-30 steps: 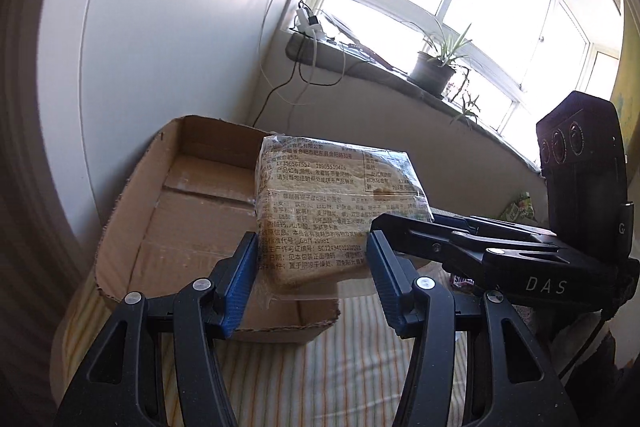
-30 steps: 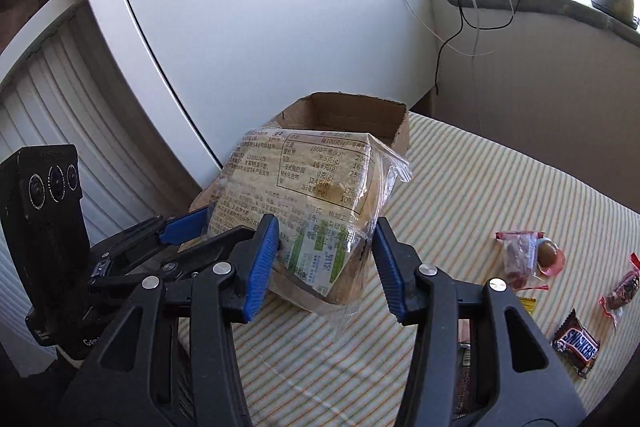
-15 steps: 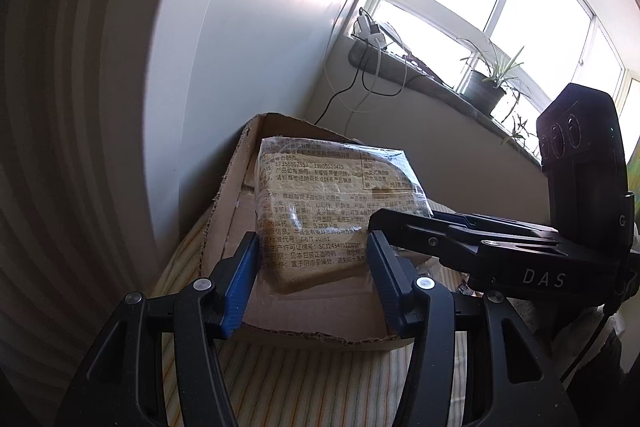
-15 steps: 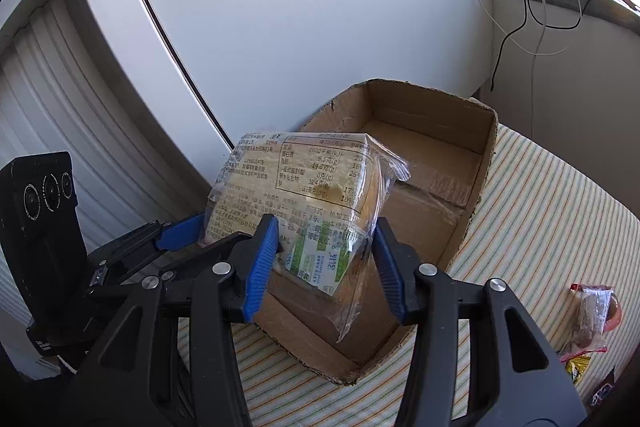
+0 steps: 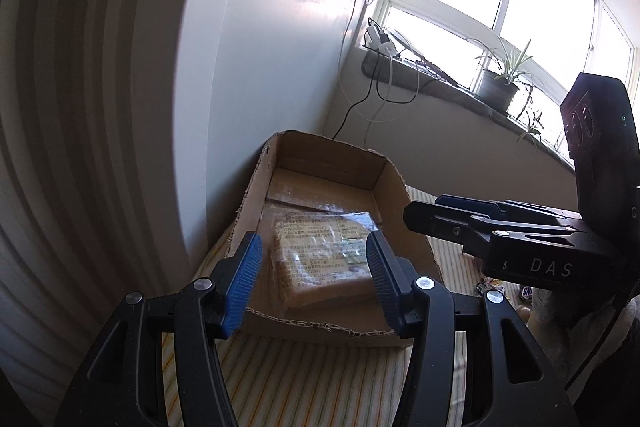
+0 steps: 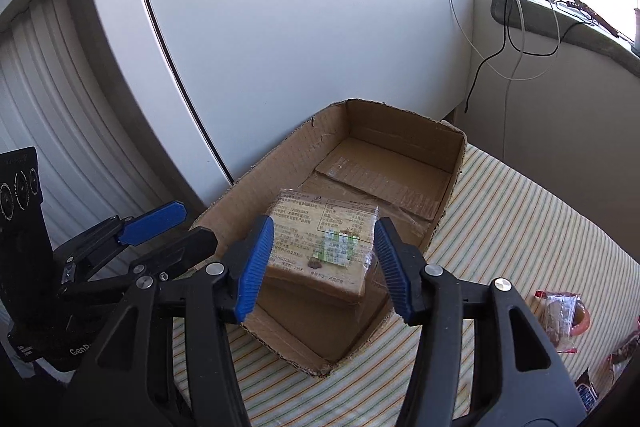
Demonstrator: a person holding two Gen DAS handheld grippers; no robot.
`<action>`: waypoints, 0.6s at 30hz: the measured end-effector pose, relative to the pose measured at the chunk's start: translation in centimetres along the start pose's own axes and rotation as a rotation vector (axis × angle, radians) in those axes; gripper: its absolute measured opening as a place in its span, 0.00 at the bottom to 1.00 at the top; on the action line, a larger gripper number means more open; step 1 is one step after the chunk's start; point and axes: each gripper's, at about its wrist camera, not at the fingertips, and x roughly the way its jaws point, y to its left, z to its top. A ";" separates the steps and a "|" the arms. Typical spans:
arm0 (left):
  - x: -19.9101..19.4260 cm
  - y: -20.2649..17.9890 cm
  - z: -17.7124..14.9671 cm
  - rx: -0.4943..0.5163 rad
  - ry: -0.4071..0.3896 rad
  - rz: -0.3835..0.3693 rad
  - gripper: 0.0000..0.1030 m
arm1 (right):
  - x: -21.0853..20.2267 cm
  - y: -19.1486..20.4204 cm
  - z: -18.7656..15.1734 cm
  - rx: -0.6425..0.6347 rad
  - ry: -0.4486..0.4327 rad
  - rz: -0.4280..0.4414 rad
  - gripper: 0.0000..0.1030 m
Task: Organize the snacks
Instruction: 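Carry the bread loaf into the cardboard box and open the right tool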
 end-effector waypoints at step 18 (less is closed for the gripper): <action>0.0 -9.4 -2.8 0.146 0.076 -0.172 0.51 | -14.0 -11.9 -8.5 0.103 -0.129 -0.277 0.81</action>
